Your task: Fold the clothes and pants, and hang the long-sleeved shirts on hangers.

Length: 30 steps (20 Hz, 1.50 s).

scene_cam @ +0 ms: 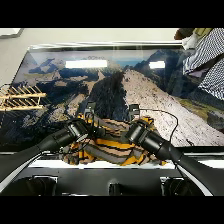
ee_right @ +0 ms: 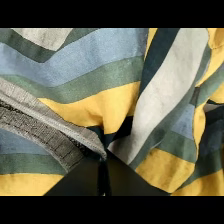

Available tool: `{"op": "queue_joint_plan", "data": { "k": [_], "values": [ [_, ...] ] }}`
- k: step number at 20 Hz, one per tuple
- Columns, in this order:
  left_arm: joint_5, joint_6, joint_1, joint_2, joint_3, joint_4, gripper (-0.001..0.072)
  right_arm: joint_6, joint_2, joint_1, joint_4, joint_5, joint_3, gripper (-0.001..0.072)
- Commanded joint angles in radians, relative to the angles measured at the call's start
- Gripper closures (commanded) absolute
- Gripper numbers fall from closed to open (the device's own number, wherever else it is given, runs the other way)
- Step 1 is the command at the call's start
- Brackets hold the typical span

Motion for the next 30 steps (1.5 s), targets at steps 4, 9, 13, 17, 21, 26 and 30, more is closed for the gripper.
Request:
{"op": "queue_joint_plan", "data": {
  "k": [4,9,13,17,21,26,30],
  "values": [
    [0.015,-0.001,0.0,-0.042,0.002,-0.001,0.0447,0.0,0.001,0.001,0.0,0.001,0.001,0.0686],
    [0.016,-0.001,0.0,-0.049,0.006,-0.001,0.0496,0.0,0.001,0.001,0.0,0.001,0.001,0.0686],
    [0.0,0.035,0.0,-0.047,0.06,0.0,0.0687,-0.001,0.003,0.001,0.001,0.012,0.003,0.0686],
    [-0.16,0.148,0.007,-0.047,0.193,0.0,0.0687,-0.028,0.009,0.001,-0.007,0.059,0.042,0.0686],
    [-0.271,0.176,0.04,-0.047,0.254,-0.005,0.0686,-0.032,0.02,0.001,-0.008,0.084,0.065,0.0686],
    [-0.243,0.276,0.072,-0.074,0.255,-0.144,0.0685,-0.031,0.024,0.001,-0.008,0.078,0.066,0.0686],
    [-0.227,0.282,0.072,-0.111,0.255,-0.153,0.0371,-0.031,0.023,0.001,-0.008,0.047,0.066,0.0686]
  ]
}}
